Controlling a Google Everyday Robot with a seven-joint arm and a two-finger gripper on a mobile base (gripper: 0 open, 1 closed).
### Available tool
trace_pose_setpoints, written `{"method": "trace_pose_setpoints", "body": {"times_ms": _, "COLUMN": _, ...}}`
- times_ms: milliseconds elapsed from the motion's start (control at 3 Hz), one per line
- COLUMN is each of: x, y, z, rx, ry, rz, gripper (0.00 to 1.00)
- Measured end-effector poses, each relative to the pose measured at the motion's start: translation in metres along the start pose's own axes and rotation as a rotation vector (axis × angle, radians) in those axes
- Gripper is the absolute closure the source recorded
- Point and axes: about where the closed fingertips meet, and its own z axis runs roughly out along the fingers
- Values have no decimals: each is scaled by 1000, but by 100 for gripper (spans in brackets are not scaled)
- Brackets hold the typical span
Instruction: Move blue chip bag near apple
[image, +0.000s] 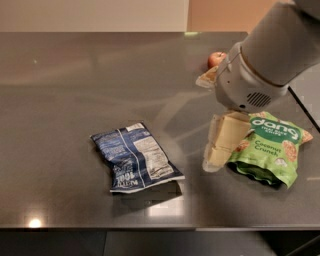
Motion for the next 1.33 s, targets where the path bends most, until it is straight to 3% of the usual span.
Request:
{"method": "trace_pose_setpoints", "body": {"times_ms": 667, "x": -39, "y": 25, "z": 53, "rx": -64, "ry": 9, "rz": -59, "gripper": 0}}
{"method": "trace_pose_setpoints", "body": {"times_ms": 1333, "x": -53, "y": 7, "z": 102, "rx": -55, "ry": 28, "rz": -6, "gripper": 0}}
